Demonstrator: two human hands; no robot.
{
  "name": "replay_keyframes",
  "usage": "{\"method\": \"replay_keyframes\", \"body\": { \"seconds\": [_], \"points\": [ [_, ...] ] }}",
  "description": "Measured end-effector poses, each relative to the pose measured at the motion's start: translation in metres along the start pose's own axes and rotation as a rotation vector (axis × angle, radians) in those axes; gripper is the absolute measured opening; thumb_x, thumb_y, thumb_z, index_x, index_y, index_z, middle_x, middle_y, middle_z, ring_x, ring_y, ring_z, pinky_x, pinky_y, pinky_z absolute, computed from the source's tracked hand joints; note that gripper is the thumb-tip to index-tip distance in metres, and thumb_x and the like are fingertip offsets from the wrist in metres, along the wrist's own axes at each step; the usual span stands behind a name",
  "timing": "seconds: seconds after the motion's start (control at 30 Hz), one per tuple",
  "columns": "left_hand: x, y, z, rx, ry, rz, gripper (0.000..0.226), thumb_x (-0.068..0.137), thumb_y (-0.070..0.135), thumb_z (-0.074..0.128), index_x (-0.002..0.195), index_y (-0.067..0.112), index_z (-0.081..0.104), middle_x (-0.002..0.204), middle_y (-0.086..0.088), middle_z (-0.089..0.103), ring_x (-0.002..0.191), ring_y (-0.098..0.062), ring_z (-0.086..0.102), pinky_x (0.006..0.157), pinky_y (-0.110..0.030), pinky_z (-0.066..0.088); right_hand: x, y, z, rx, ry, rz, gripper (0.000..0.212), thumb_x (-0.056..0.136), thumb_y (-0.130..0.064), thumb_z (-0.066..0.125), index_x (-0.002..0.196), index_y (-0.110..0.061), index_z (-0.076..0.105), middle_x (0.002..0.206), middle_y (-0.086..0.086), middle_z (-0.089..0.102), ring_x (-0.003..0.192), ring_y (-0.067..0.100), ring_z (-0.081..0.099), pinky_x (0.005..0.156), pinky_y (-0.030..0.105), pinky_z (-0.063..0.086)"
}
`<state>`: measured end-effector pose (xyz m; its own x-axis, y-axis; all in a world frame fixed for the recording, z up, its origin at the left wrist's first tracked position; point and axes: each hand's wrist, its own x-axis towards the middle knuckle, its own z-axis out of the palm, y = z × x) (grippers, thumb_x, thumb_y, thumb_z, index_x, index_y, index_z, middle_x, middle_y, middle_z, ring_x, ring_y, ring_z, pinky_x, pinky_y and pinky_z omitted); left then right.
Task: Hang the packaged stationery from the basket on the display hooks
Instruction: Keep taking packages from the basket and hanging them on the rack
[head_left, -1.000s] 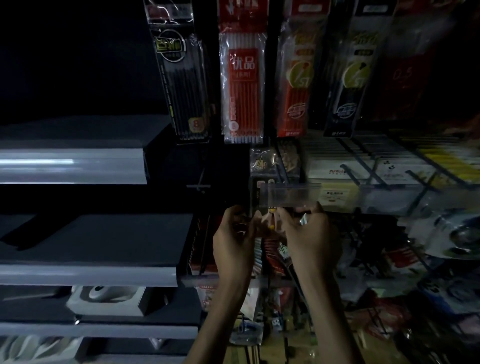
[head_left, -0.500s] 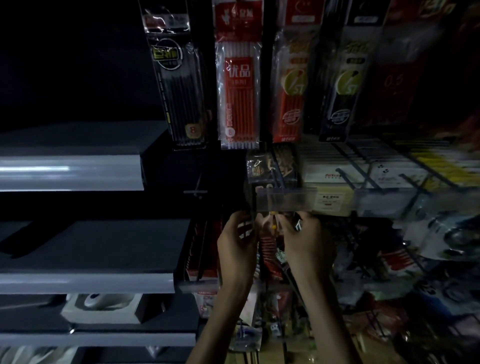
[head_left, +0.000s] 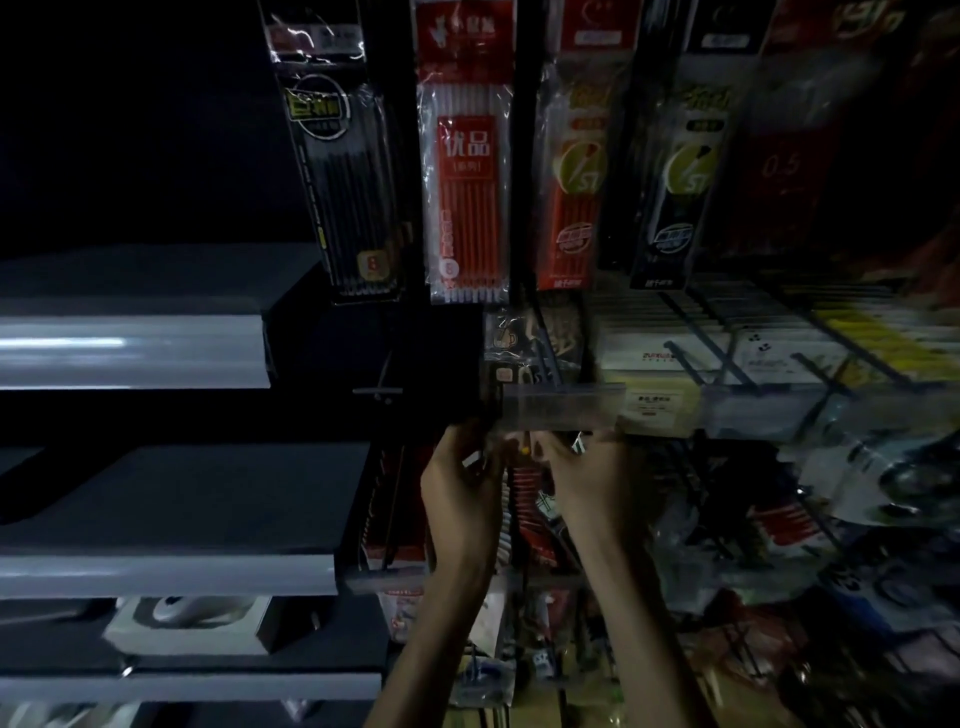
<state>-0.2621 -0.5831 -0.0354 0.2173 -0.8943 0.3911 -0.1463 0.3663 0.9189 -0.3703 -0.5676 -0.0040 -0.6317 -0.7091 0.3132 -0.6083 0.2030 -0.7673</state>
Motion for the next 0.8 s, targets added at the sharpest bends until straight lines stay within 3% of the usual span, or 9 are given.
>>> {"method": "replay_keyframes", "body": {
  "seconds": [0.17, 0.33, 0.47, 0.57, 0.7, 0.8],
  "points": [
    [-0.004, 0.001, 0.001, -0.019, 0.008, 0.007, 0.019, 0.100, 0.016, 0.073, 0.117, 0.025, 0.071, 0.109, 0.010, 0.076, 0.104, -0.008, 0.073, 0.090, -0.030, 0.062, 0.000, 0.001, 0.000, 0.053, -0.033, 0.015, 0.050, 0.079, -0.073, 0.064, 0.105, -0.030, 0.065, 0.093, 0.001, 0.072, 0.086, 0.026, 0.071, 0.074, 0.045, 0.059],
    [-0.015, 0.007, 0.001, -0.009, 0.083, 0.001, 0.016, 0.101, 0.025, 0.073, 0.115, 0.032, 0.070, 0.107, 0.016, 0.075, 0.103, -0.004, 0.072, 0.088, -0.033, 0.062, -0.002, 0.010, -0.006, 0.057, -0.034, -0.024, 0.048, 0.084, -0.072, 0.066, 0.096, -0.026, 0.070, 0.075, 0.000, 0.068, 0.065, 0.018, 0.060, 0.058, 0.031, 0.045],
    [-0.019, 0.006, 0.000, -0.020, 0.085, -0.035, 0.018, 0.098, 0.025, 0.077, 0.115, 0.030, 0.071, 0.108, 0.013, 0.075, 0.105, -0.007, 0.072, 0.089, -0.041, 0.062, -0.004, 0.010, -0.009, -0.003, -0.033, -0.033, 0.048, 0.086, -0.070, 0.064, 0.105, -0.027, 0.071, 0.085, -0.001, 0.071, 0.078, 0.023, 0.068, 0.066, 0.034, 0.052],
    [-0.019, 0.006, 0.000, 0.006, 0.070, -0.042, 0.020, 0.097, 0.030, 0.078, 0.116, 0.034, 0.070, 0.110, 0.014, 0.074, 0.106, -0.007, 0.072, 0.088, -0.041, 0.062, -0.003, 0.008, -0.009, -0.007, -0.037, -0.040, 0.046, 0.089, -0.068, 0.062, 0.108, -0.028, 0.071, 0.086, 0.002, 0.072, 0.079, 0.025, 0.070, 0.064, 0.031, 0.047],
    [-0.020, 0.008, -0.001, 0.056, 0.069, -0.035, 0.023, 0.097, 0.032, 0.077, 0.118, 0.034, 0.068, 0.112, 0.016, 0.073, 0.107, -0.005, 0.070, 0.089, -0.038, 0.062, -0.008, 0.011, -0.016, 0.025, -0.006, -0.041, 0.044, 0.087, -0.071, 0.064, 0.105, -0.032, 0.071, 0.092, -0.005, 0.074, 0.084, 0.020, 0.070, 0.067, 0.035, 0.055],
    [-0.022, 0.009, -0.004, 0.092, 0.068, -0.034, 0.025, 0.097, 0.032, 0.078, 0.119, 0.032, 0.068, 0.112, 0.016, 0.072, 0.106, -0.005, 0.070, 0.088, -0.033, 0.062, -0.014, 0.016, -0.025, 0.072, 0.037, -0.017, 0.042, 0.089, -0.068, 0.064, 0.110, -0.032, 0.072, 0.099, -0.007, 0.075, 0.089, 0.018, 0.069, 0.067, 0.032, 0.050]
  ]
}}
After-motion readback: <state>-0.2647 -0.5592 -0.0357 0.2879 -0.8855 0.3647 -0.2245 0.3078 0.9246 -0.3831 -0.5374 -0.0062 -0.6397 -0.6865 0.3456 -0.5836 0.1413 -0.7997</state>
